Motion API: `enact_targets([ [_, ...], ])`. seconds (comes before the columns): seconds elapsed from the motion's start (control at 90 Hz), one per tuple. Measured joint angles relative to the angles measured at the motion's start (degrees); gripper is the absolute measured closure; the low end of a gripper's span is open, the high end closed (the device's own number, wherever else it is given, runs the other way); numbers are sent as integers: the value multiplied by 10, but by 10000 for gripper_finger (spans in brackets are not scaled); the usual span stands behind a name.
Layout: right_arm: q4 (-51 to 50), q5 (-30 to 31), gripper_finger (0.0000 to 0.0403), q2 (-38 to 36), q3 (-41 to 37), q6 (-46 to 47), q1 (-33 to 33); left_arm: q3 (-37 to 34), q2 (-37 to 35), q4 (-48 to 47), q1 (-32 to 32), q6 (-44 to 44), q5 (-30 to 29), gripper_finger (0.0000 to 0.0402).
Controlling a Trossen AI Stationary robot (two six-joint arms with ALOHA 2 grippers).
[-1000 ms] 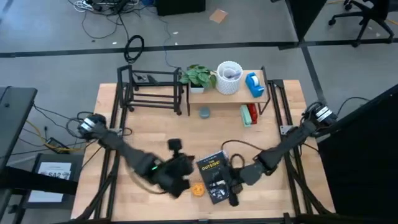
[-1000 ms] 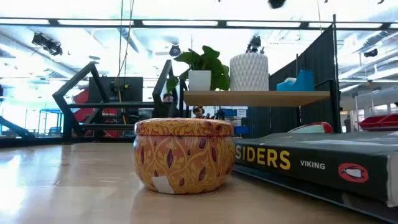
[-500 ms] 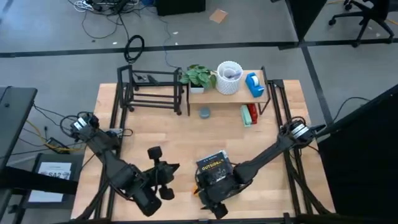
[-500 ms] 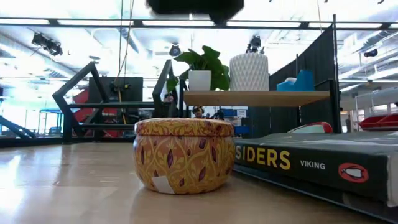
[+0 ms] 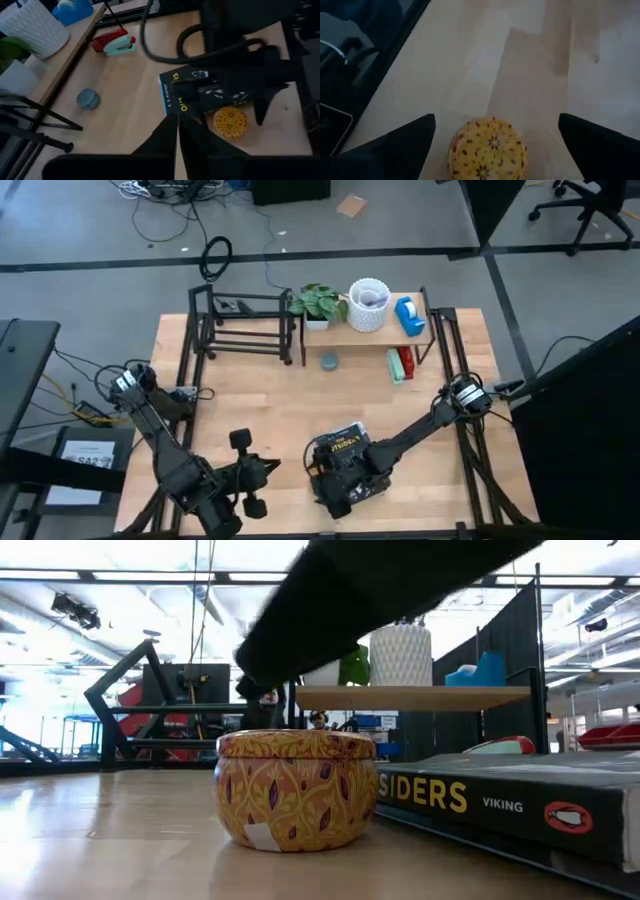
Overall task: Stock shelves
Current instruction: Put the yellow scented candle under the shelf
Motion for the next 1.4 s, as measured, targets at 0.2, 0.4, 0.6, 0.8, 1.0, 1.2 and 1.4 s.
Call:
enact_targets([
  [0.2, -3, -15, 22, 0, 0, -12, -4, 0, 0, 6, -34, -52, 0, 402],
  [0.4, -12, -27, 27, 0, -14, -17, -1, 0, 1, 13, -65, -83, -11, 402],
  [0.6, -1, -31, 28, 1, -40, -9, -2, 0, 1, 13, -74, -86, -35, 402],
  [0.8, 22, -33, 28, 1, -40, -9, -4, 0, 1, 13, -73, -86, -36, 402],
  [1.0, 36, -54, 43, 22, -40, -4, -12, 0, 2, 12, -73, -86, -36, 402],
  [1.2, 32, -68, 94, 21, -40, 22, -14, 0, 7, 10, -71, -84, -37, 402],
  [1.4, 40, -58, 154, 19, -40, 112, -18, 0, 8, 9, -71, -84, -38, 402],
])
